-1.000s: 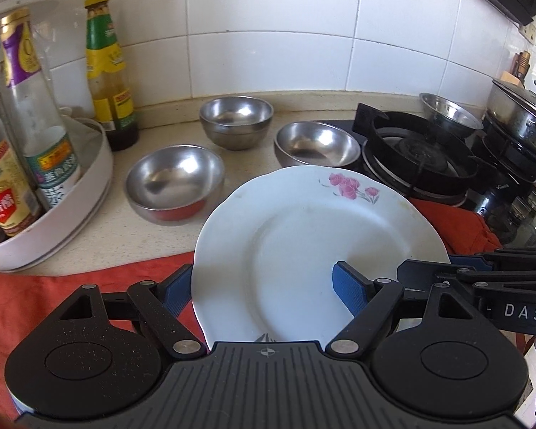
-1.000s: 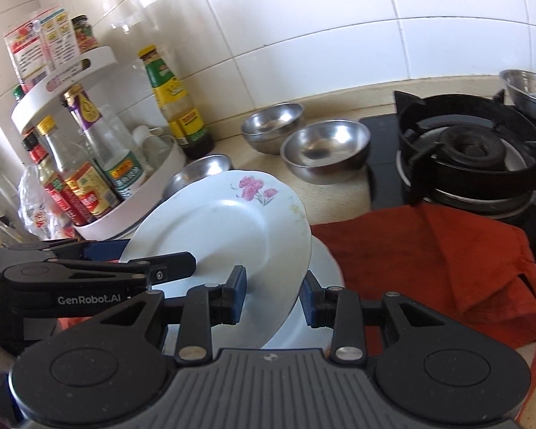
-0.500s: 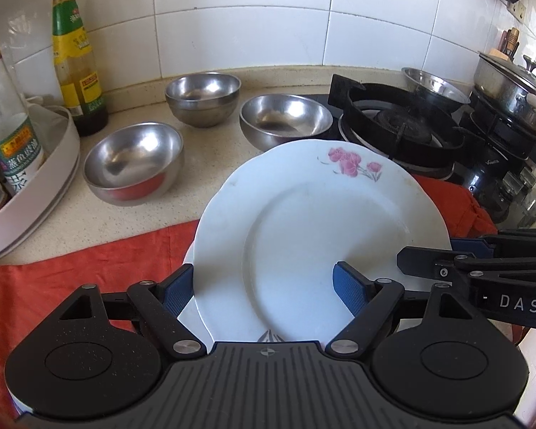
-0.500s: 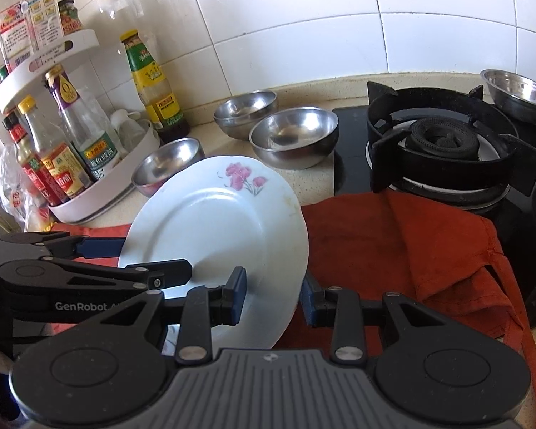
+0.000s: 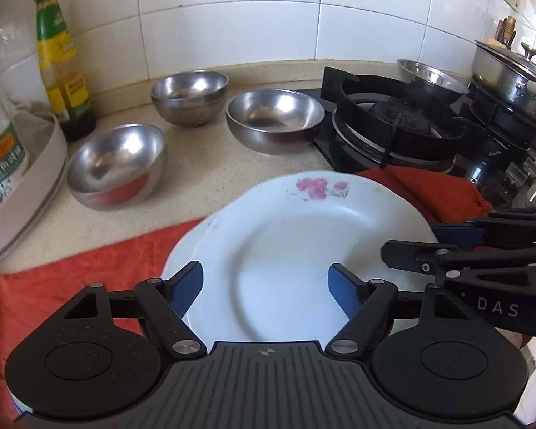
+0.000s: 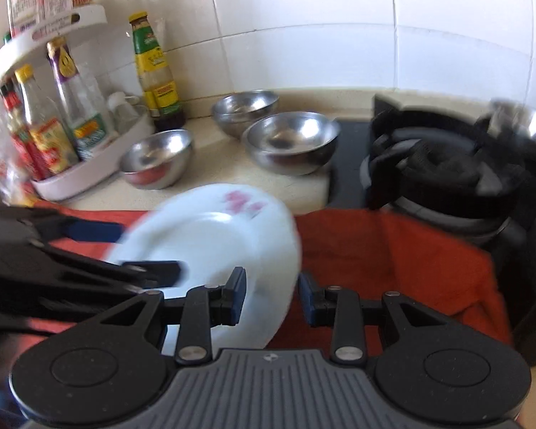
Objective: Organize plates and bowls
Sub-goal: 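Lower the small pink-flower plate onto the plate stack and open the right gripper, then move the left gripper to a steel bowl and grasp its rim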
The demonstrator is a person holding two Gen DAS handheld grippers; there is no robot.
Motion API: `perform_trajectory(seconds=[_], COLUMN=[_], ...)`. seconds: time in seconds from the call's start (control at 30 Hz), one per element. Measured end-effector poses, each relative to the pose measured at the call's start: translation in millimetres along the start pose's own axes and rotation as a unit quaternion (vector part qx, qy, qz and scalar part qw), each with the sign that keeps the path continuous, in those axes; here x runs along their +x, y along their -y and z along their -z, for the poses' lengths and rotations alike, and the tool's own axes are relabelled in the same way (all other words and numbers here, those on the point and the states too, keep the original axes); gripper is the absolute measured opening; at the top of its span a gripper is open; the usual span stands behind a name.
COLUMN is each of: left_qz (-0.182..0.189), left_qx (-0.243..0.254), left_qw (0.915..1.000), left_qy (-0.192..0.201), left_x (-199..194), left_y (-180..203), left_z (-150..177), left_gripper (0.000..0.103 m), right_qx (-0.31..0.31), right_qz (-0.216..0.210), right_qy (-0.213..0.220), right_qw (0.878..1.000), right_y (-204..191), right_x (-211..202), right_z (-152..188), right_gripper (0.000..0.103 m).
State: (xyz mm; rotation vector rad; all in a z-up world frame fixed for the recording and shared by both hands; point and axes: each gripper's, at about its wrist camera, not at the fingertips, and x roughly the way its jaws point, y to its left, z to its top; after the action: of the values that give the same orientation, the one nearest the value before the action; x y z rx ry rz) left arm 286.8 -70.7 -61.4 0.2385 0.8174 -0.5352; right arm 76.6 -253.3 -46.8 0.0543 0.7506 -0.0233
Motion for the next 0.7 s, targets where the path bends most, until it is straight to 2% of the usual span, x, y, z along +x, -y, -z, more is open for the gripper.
perform_trajectory(seconds=[0.07,0.17,0.43,0.6,0.7], left_qz=[-0.002,-0.010,-0.046,-0.072,-0.099], left_qx=[-0.017,-0.036,-0.064,-0.106,-0.121], left_qw=[0.9998,0.9993,0.9967,0.9917,0.9877], left_qy=[-0.001,0.006,0.018,0.011,0.009], left_x=[-1.6,-6.8,-12.8,-11.3,-10.3], left_y=[-8.9,-20.1,-41.5,-67.5,-81.7], left_z=[-0.6,-3.2,-12.0,-18.0,-24.2], left_gripper=[0.085,0.085,0.087,0.089,0.091], right_qx=[-0.033,-0.026,-0.014,-0.012,-0.035], right_qz=[0.031,0.030,-0.036,-0.084,-0.103], right_qy=[0.024,0.033,0.027,0.009,0.005], right_qw=[0.999,0.999,0.999,0.996,0.994], right_y=[0.7,8.1,3.4,-2.2,-9.3], right_x=[-4.5,-7.2,10.0,30.9,45.3], right_z=[-1.6,-8.6,-35.1,-61.2,-79.7], right_gripper=[0.034,0.034,0.034,0.034,0.034])
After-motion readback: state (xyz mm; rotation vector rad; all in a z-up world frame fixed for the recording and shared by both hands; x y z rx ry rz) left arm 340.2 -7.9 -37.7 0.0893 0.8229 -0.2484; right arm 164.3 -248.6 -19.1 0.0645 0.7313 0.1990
